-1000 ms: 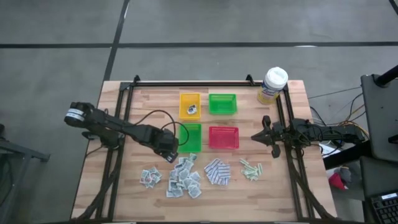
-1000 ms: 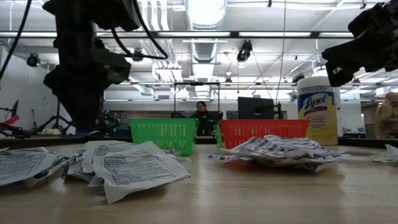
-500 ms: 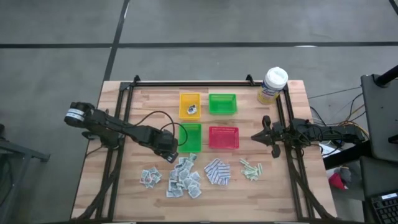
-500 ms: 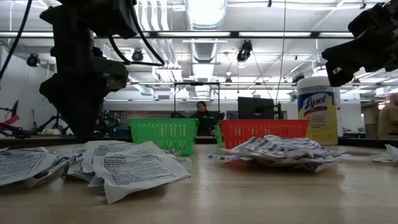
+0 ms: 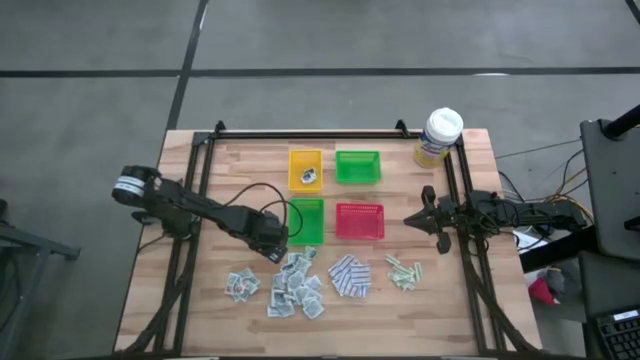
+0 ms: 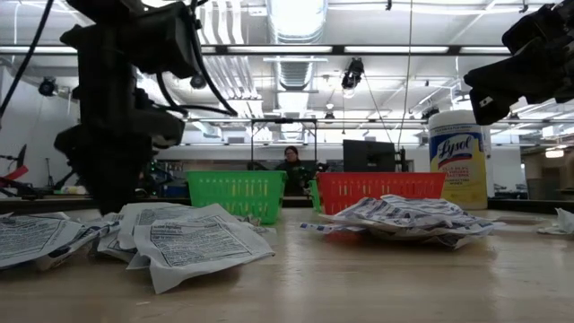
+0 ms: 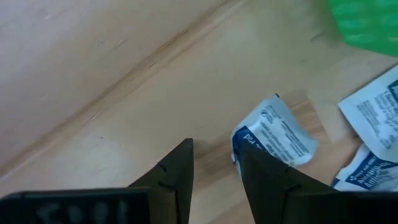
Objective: Pick & Place First Aid Supplies
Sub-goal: Put the blue alcohol pad into the yellow bin
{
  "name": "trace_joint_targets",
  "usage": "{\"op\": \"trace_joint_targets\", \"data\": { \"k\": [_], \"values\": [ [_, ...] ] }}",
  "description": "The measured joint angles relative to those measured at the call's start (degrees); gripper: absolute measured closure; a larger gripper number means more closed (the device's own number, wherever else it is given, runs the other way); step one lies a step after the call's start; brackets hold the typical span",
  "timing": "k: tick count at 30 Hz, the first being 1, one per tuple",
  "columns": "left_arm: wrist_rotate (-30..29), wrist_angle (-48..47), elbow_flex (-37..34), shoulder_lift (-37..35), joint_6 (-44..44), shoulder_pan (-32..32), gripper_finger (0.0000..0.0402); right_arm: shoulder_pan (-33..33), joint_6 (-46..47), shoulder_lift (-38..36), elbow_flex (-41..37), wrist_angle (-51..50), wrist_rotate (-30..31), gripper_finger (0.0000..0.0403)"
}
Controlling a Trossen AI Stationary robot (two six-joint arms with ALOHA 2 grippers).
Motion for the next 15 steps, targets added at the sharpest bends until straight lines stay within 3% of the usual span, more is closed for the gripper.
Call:
{"op": "trace_joint_targets", "data": {
  "k": [7, 15],
  "values": [
    [0.5, 0.9, -0.4, 0.7, -1.4, 0.0, 0.0298, 0.0, 0.0, 0.0, 0.0, 0.0, 0.0, 0.0374],
    [0.5, 1.2, -0.5, 0.7, -3.3, 0.0, 0.0358, 0.0, 0.0, 0.0, 0.0, 0.0, 0.0, 0.0374]
  ]
}}
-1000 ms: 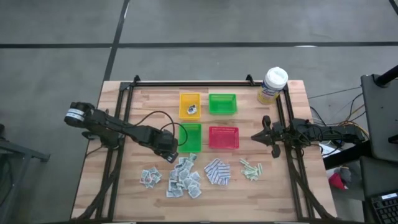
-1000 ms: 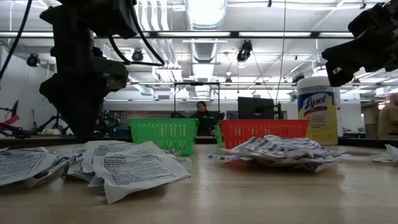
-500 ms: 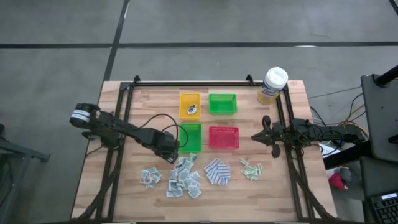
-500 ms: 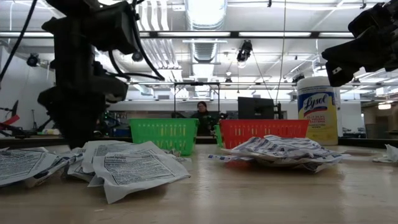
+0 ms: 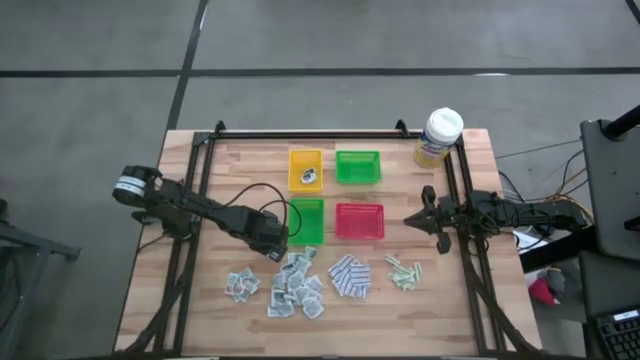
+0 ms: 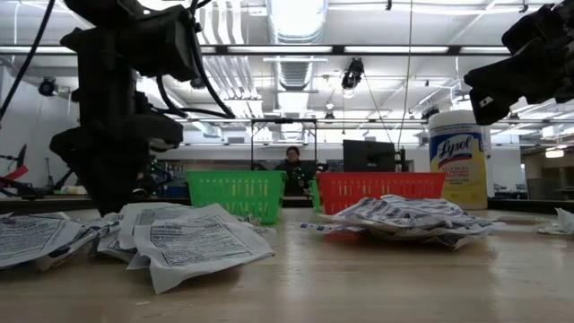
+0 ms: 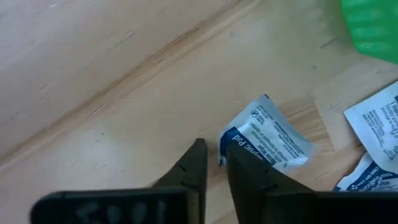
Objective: Pick & Place First Aid Supplies
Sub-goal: Put the blue alcohol pad into the yellow bin
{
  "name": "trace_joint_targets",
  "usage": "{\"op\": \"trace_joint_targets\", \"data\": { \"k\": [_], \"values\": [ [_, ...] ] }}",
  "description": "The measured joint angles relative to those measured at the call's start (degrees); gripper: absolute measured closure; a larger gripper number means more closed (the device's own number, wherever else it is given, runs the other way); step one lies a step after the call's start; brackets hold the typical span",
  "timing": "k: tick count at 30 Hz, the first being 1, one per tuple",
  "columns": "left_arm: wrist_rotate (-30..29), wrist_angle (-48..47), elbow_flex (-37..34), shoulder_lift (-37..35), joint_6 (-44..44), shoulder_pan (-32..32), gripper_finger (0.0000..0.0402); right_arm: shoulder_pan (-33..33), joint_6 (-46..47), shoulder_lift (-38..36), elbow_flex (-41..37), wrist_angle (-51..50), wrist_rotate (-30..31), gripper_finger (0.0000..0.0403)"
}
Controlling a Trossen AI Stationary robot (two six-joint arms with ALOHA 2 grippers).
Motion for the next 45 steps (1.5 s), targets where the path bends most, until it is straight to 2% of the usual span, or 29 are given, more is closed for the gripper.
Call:
{"op": "trace_joint_targets", "data": {
  "k": [5, 11, 20, 26, 34, 39, 45],
  "values": [
    [0.4, 0.6, 0.0, 0.0, -0.5, 0.0, 0.0397, 0.0, 0.0, 0.0, 0.0, 0.0, 0.0, 0.0374],
    [1.2, -0.8, 0.0, -1.0, -1.5, 0.1, 0.0401, 0.0, 0.0, 0.0, 0.0, 0.0, 0.0, 0.0374],
    [5.4, -10.0, 3.1, -3.9, -1.7, 0.1, 0.0401, 0.0, 0.0, 0.0, 0.0, 0.0, 0.0, 0.0374],
    [9.4, -16.1, 6.7, -5.9, 2.7, 0.1, 0.0401, 0.0, 0.0, 0.0, 0.0, 0.0, 0.0, 0.0374],
    [11.1, -16.2, 11.5, -7.6, 10.6, 0.1, 0.0401, 0.0, 0.0, 0.0, 0.0, 0.0, 0.0, 0.0374],
    [7.2, -15.7, 14.9, -7.8, 15.9, 0.6, 0.0401, 0.0, 0.0, 0.0, 0.0, 0.0, 0.0, 0.0374],
    [-5.6, -13.7, 18.8, -7.8, 22.4, 1.6, 0.0401, 0.0, 0.0, 0.0, 0.0, 0.0, 0.0, 0.0374]
  ]
}}
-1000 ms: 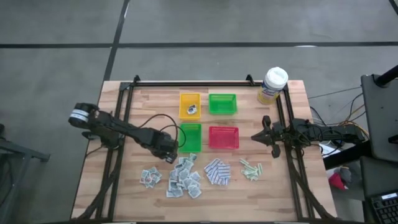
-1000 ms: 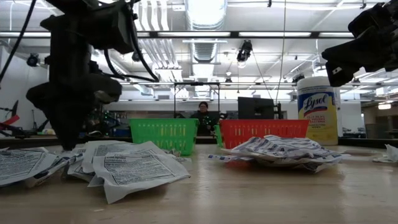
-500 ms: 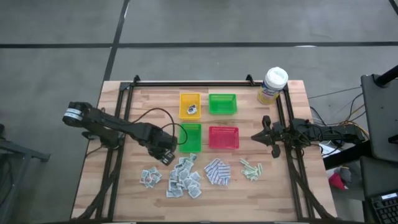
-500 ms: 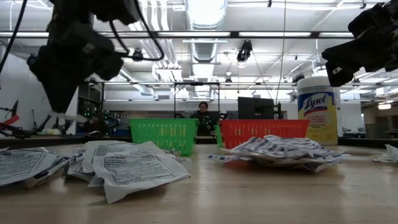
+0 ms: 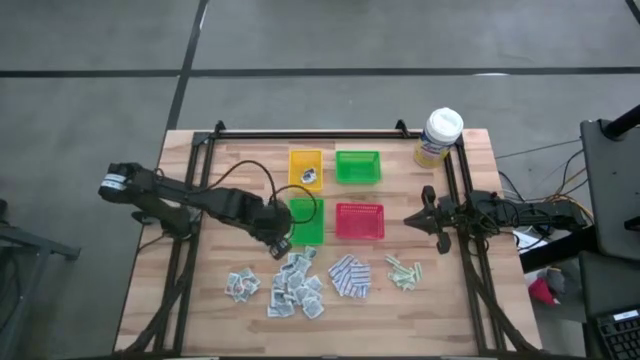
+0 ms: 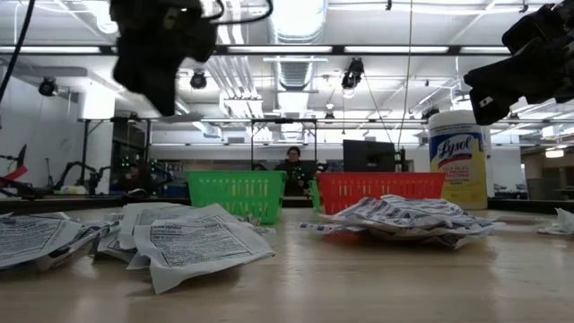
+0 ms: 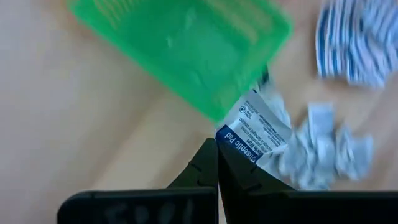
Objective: Pick & Place First Aid Supplies
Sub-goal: Put the blue alcohol pad into the yellow bin
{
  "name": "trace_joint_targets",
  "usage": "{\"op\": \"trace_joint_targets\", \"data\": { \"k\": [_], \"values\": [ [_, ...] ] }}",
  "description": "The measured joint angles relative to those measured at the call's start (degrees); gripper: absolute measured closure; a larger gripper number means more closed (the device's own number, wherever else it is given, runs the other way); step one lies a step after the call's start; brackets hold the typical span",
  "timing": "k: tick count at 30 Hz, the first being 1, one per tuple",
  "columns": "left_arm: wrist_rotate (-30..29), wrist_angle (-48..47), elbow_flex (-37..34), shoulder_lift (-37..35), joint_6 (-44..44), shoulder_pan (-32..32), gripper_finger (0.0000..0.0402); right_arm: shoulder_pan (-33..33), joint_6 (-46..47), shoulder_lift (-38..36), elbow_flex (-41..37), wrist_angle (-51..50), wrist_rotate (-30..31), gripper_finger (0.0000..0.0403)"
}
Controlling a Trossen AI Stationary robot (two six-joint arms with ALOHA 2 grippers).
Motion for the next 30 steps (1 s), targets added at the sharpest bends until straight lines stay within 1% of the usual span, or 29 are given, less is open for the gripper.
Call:
{"op": "trace_joint_targets", "data": {
  "k": [2, 7, 9, 11, 14, 17, 22, 30],
  "values": [
    [-5.9, 0.3, 1.1, 0.0, 1.5, 0.6, 0.0401, 0.0, 0.0, 0.0, 0.0, 0.0, 0.0, 0.0374],
    [-23.6, 0.4, 2.8, 0.0, 1.9, 3.3, 0.0401, 0.0, 0.0, 0.0, 0.0, 0.0, 0.0, 0.0374],
    [-28.0, 1.3, 3.0, 0.0, 0.7, 5.2, 0.0402, 0.0, 0.0, 0.0, 0.0, 0.0, 0.0, 0.0374],
    [-30.1, 2.3, 3.0, 0.0, -0.7, 7.7, 0.0402, 0.0, 0.0, 0.0, 0.0, 0.0, 0.0, 0.0374],
    [-30.3, 5.4, 3.0, 0.3, -1.6, 11.9, 0.0402, 0.0, 0.0, 0.0, 0.0, 0.0, 0.0, 0.0374],
    [-28.5, 8.7, 3.0, 1.2, -1.7, 15.8, 0.0402, 0.0, 0.0, 0.0, 0.0, 0.0, 0.0, 0.0374],
    [-22.1, 12.2, 4.0, 3.9, -1.8, 22.0, 0.0402, 0.0, 0.0, 0.0, 0.0, 0.0, 0.0, 0.0374],
    [-12.8, 12.4, 8.7, 10.3, -1.3, 28.9, 0.0401, 0.0, 0.0, 0.0, 0.0, 0.0, 0.0, 0.0374]
  ]
}}
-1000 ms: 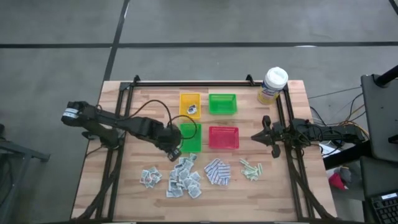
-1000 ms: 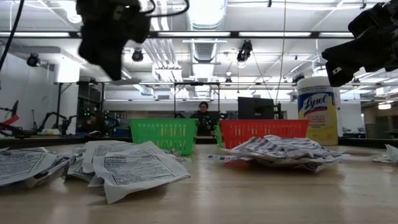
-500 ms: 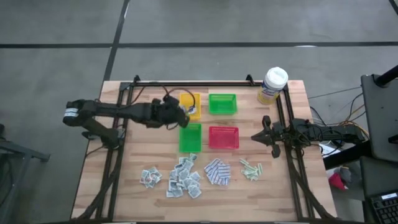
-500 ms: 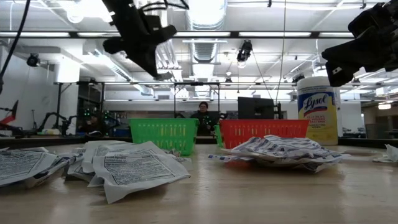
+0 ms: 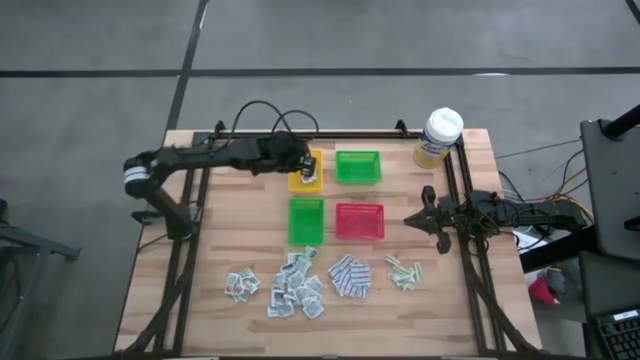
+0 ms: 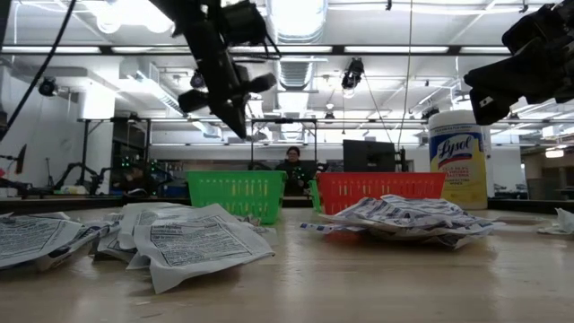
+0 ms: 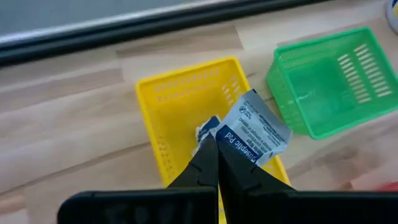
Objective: Pick & Place First Aid Supplies
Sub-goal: Put the blue alcohol pad into the yellow bin
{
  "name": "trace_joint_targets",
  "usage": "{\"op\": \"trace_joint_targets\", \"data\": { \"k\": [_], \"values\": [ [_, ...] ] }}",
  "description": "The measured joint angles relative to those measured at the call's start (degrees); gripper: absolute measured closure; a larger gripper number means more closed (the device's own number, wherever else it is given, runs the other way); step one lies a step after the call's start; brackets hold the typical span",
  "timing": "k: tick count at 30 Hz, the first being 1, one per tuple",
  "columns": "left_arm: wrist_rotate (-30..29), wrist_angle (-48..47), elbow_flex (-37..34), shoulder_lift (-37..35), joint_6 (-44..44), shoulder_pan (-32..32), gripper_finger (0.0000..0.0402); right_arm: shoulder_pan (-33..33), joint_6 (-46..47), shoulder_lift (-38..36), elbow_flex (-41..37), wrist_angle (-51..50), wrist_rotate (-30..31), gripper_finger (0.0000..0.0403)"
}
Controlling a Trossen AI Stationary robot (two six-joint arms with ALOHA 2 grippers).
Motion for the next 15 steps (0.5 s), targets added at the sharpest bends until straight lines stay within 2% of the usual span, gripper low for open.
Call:
{"op": "trace_joint_targets", "data": {
  "k": [15],
  "values": [
    [7.4, 0.0, 2.3, 11.8, 0.9, 3.7, 0.0401, 0.0, 0.0, 0.0, 0.0, 0.0, 0.0, 0.0374]
  ]
}}
